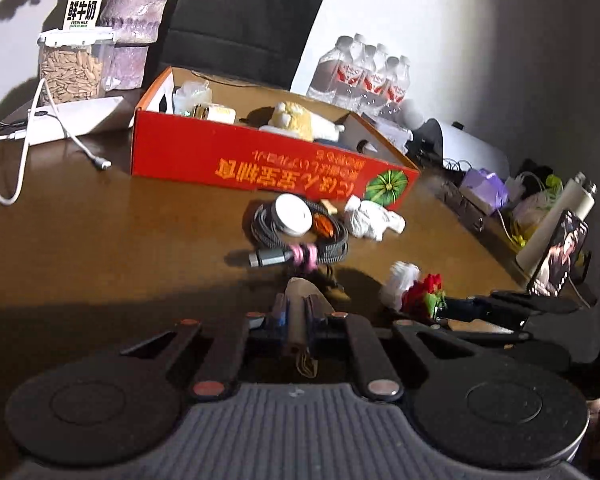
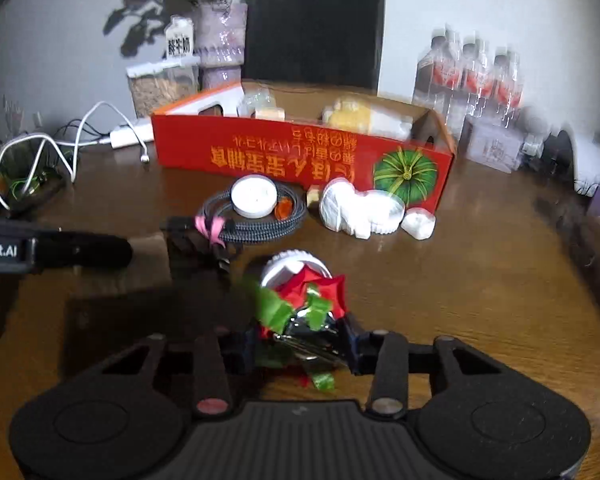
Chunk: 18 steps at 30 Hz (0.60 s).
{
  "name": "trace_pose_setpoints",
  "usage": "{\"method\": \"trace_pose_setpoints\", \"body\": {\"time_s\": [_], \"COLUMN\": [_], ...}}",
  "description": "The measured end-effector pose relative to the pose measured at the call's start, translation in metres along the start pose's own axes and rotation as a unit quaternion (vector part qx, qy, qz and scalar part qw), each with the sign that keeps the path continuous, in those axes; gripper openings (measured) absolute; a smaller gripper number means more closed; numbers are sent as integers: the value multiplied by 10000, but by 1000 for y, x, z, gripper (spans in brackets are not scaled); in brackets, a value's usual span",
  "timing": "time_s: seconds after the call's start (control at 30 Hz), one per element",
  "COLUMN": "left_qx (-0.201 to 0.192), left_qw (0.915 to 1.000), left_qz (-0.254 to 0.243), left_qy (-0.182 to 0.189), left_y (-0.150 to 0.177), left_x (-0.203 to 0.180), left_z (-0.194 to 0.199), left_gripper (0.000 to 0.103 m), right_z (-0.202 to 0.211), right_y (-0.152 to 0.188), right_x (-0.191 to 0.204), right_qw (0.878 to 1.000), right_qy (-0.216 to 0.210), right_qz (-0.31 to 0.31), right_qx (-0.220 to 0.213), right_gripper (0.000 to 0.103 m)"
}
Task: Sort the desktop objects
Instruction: 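Grasp the red flower ornament with the right tool while the left tool grasps the brown paper square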
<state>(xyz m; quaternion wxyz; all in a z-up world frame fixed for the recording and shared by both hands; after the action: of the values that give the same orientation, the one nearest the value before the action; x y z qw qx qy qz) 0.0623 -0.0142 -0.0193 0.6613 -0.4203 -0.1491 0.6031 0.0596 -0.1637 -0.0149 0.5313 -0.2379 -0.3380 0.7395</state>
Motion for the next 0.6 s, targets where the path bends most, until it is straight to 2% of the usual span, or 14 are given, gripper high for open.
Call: {"method": "trace_pose_setpoints", "body": {"time_s": [0.03, 0.07, 0.13, 0.17, 0.23, 0.3, 0.4, 0.43, 0.47, 0.53, 0.57, 0.6], "left_qx": [-42, -92, -93, -44, 46, 54, 133, 171, 176, 121, 21, -88], "left_qw": [10000, 9999, 9998, 9998, 9999, 9999, 9999, 9998, 9997, 9995, 9992, 9983], "left_qz": [-32, -85, -184, -198, -158, -87, -47, -91, -121, -267, -384, -566], "left_qy": [19, 38, 3, -8, -30, -21, -35, -70, -99, -135, -117, -115], "left_y": [1, 3, 9, 12, 20, 26, 34, 37, 39, 42, 43, 44], "left_x": [-2, -4, -6, -7, -5, -3, -2, -2, -2, -3, -5, -8], "left_z": [4, 8, 11, 10, 9, 11, 13, 14, 16, 22, 27, 31], "left_gripper": [11, 11, 11, 11, 11, 11, 12, 15, 21, 71, 77, 78], "right_z": [13, 17, 1, 5, 25, 35, 32, 31, 29, 25, 25, 25], "right_y": [-4, -3, 16, 18, 16, 15, 24, 27, 29, 33, 35, 37], "right_x": [3, 5, 11, 13, 13, 9, 9, 9, 10, 16, 17, 18], "right_qw": [9994, 9993, 9988, 9990, 9992, 9995, 9998, 9998, 9998, 9996, 9996, 9997], "right_qy": [-211, -257, -156, -127, -386, -317, -190, -182, -200, -246, -248, -205], "right_qz": [-120, -122, 215, 263, 82, -46, 15, -27, -62, -36, 23, 88], "right_qx": [-251, -246, 411, 326, 55, -79, 12, 44, 65, 121, 103, 90], "right_gripper": [38, 38, 38, 37, 37, 38, 38, 39, 40, 42, 45, 49]}}
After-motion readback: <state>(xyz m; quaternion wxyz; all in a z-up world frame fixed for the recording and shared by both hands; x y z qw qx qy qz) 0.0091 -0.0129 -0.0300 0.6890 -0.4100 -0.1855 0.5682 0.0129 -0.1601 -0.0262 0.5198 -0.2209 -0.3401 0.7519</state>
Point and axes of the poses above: each gripper's, at about its wrist camera, not at the fingertips, and z roughly against the way its jaws point, x to its left, y to its underside, the point moved 8 cm from there along -z, roughly the way its jaws point
